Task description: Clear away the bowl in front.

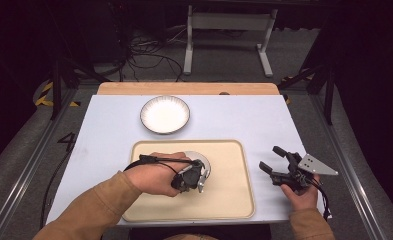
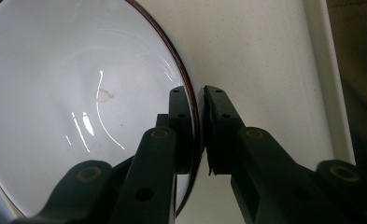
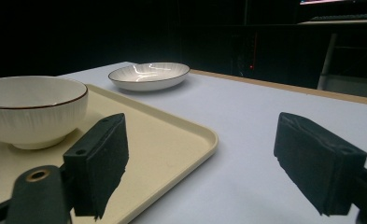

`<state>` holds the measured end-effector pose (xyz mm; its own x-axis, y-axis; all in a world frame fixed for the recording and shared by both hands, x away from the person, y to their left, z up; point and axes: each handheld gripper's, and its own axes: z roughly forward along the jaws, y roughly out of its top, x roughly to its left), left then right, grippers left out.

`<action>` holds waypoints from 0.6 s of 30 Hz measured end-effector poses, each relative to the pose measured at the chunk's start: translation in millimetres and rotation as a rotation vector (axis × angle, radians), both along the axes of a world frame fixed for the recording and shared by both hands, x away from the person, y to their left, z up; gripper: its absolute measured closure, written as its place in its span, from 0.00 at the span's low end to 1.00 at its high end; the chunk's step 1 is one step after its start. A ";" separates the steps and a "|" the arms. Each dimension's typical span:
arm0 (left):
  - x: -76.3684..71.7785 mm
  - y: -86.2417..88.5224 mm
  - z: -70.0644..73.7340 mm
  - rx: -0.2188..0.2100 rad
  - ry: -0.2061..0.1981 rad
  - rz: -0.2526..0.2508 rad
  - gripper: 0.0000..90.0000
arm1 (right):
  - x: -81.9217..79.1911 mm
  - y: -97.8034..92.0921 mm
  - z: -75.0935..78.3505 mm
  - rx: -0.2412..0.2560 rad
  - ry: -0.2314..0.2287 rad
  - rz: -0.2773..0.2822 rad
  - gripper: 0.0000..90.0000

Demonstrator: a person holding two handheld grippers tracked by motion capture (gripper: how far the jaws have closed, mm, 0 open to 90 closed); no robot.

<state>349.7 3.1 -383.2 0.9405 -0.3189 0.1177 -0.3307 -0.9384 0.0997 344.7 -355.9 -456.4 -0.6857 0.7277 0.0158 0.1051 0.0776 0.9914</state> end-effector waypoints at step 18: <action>-0.5 -0.4 -4.9 0.028 0.029 0.018 0.93 | 0.1 0.3 0.0 0.000 0.000 -0.001 0.21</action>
